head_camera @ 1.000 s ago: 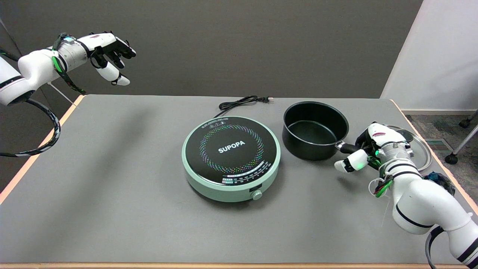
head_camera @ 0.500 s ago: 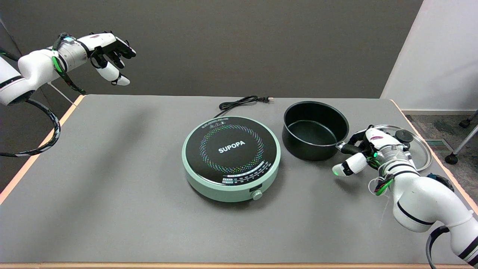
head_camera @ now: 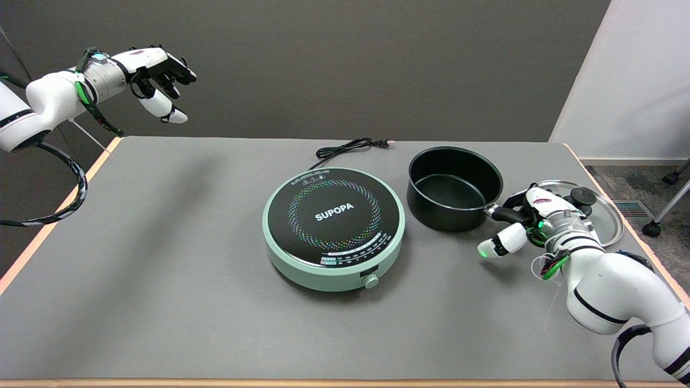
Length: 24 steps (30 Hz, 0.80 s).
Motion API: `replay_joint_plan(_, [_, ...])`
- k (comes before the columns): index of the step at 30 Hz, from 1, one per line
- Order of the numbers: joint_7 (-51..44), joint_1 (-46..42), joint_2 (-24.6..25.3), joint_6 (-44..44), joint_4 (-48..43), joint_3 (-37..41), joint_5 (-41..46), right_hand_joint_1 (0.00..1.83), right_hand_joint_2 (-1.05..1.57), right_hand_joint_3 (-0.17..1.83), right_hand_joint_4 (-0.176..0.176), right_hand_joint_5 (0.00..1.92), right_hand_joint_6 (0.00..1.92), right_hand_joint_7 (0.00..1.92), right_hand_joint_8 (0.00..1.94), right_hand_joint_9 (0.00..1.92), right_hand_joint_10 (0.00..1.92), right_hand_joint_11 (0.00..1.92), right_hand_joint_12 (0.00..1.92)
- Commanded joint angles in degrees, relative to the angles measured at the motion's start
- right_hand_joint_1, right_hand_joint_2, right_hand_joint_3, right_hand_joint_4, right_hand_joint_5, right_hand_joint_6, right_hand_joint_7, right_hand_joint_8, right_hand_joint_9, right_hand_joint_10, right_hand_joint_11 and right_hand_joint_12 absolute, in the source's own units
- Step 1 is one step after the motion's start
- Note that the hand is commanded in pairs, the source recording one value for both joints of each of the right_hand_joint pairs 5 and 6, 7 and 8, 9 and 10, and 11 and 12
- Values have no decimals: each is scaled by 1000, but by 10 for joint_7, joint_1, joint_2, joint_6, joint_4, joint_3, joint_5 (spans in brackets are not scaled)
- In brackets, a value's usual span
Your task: Pick up the pot.
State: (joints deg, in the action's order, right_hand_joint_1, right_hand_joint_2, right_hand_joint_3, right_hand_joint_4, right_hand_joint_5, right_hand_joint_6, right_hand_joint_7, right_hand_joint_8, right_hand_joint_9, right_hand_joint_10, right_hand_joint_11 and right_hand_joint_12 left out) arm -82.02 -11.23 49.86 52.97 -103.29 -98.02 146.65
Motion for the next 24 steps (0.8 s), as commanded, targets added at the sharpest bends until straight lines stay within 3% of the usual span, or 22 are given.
replay_joint_plan(1, [-36,14,-8,21,-37,1,18,1090,-338,980,176,791,791,791,791,791,791,791,791])
replay_joint_plan(12, [-62,20,-11,19,-38,2,108,1115,-346,981,176,811,811,811,811,811,811,811,811])
replay_joint_plan(24, [-61,-7,-24,40,-42,-7,110,1109,-322,990,176,664,664,664,664,664,664,664,664])
